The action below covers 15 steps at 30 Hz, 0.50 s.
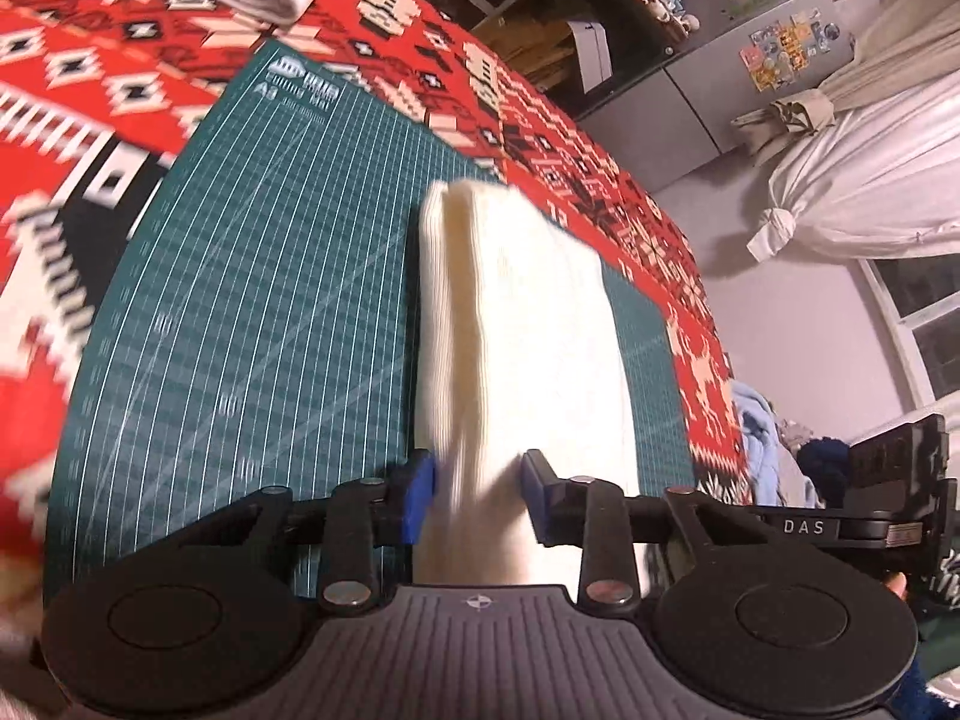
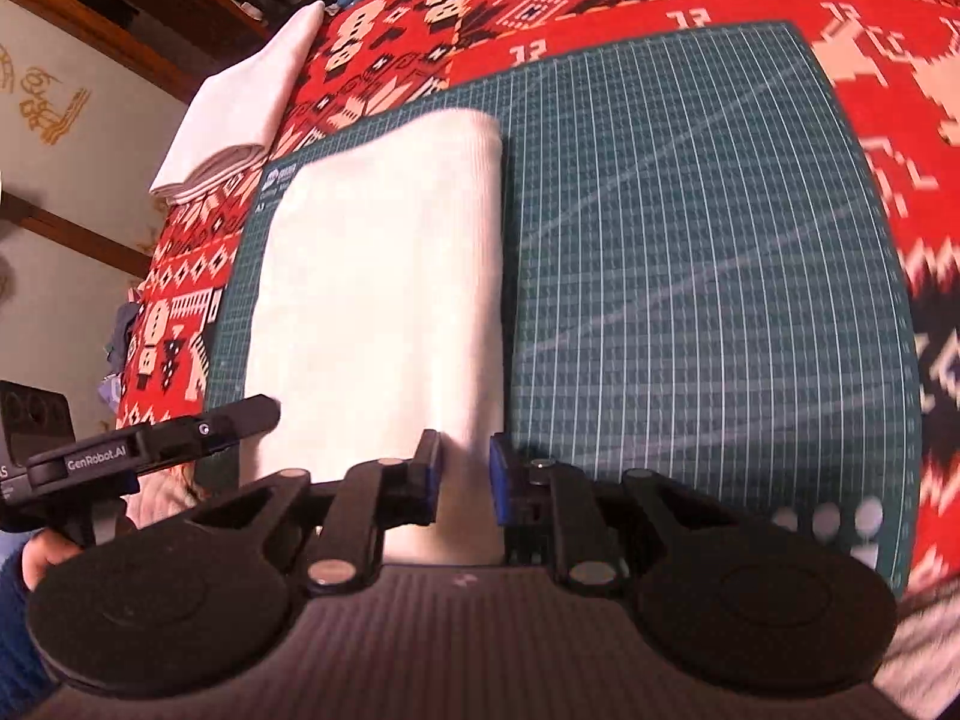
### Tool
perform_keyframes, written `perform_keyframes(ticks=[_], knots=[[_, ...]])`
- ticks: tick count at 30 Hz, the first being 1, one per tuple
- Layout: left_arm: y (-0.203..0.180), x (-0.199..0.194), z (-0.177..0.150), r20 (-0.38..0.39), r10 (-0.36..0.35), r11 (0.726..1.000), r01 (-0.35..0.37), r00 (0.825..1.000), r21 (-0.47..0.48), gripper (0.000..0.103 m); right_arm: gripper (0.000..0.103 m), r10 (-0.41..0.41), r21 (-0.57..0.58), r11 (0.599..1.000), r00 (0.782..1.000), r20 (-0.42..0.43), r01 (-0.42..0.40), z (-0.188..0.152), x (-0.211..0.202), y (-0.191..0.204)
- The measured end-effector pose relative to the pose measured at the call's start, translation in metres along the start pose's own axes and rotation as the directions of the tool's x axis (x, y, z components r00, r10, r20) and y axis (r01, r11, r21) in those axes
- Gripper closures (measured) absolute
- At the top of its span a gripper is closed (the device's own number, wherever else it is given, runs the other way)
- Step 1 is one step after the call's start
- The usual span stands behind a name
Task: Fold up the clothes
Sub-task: 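Press the folded vest flat with both closed grippers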
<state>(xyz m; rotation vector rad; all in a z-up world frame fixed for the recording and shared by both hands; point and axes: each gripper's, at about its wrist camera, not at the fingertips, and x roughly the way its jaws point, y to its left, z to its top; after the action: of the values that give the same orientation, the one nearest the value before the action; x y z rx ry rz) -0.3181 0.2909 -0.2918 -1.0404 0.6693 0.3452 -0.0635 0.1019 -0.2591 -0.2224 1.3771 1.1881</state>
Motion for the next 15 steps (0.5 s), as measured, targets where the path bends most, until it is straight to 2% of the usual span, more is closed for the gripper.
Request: perform_keyframes(ticks=[4, 7, 11, 15], knots=[[0.001, -0.008, -0.008, 0.006, -0.026, 0.999, 0.026, 1.0, -0.026, 0.094, 0.092, -0.004, -0.017, 1.0, 1.0, 0.013, 0.004, -0.013, -0.008, 0.002], [-0.002, -0.011, -0.01, 0.004, -0.054, 0.998, 0.054, 0.999, -0.042, 0.094, 0.093, -0.024, -0.035, 0.999, 0.999, 0.028, 0.025, -0.02, -0.013, 0.005], [-0.005, -0.007, -0.012, -0.004, 0.002, 1.0, -0.002, 1.0, -0.006, 0.094, 0.093, -0.001, 0.008, 1.0, 1.0, 0.026, 0.001, -0.018, -0.012, -0.003], [-0.005, -0.008, -0.016, -0.011, 0.018, 1.0, -0.018, 1.0, 0.008, 0.094, 0.093, 0.003, 0.015, 1.0, 1.0, 0.031, -0.003, -0.026, -0.014, -0.008]])
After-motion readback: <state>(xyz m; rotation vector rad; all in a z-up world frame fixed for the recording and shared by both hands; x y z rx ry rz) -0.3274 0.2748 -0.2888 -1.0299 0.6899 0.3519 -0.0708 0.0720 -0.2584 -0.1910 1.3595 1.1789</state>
